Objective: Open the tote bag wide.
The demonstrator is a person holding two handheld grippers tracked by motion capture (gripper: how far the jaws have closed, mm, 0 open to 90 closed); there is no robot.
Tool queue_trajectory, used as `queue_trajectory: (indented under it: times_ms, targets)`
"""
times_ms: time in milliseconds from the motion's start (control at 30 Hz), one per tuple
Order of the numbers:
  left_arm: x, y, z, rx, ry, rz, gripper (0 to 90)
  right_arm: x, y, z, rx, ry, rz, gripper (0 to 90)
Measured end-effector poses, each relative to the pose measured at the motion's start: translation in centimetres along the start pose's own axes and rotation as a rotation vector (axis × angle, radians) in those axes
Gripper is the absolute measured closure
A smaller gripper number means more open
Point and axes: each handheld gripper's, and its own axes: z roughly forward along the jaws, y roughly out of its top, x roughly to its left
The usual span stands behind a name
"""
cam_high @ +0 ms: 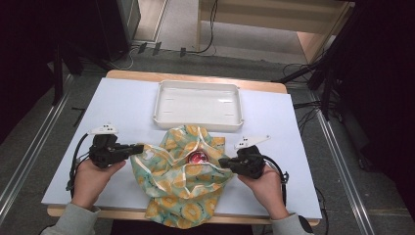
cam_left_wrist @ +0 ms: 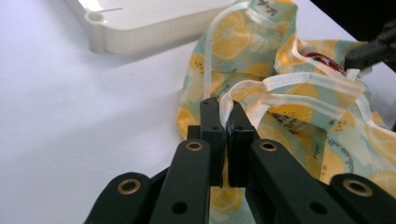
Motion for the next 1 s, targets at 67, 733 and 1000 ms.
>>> queue_trajectory:
  times_ms: [67, 733, 1000]
  targets:
    - [0.6, 0.0, 0.0, -0.008, -0.001, -0.015, 89.2, 0.1, -0.3, 0.0, 0.003, -0.003, 0.002, 90.0]
    - [3.5, -0.5, 0.6, 0.061, -0.004, -0.05, 81.5, 1.3, -3.4, -0.1, 0.047, -0.012, 0.009, 90.0]
    - [3.0, 0.1, -0.2, 0.056, -0.019, -0.037, 53.3, 1.5, -3.0, -0.8, 0.013, -0.024, -0.003, 90.0]
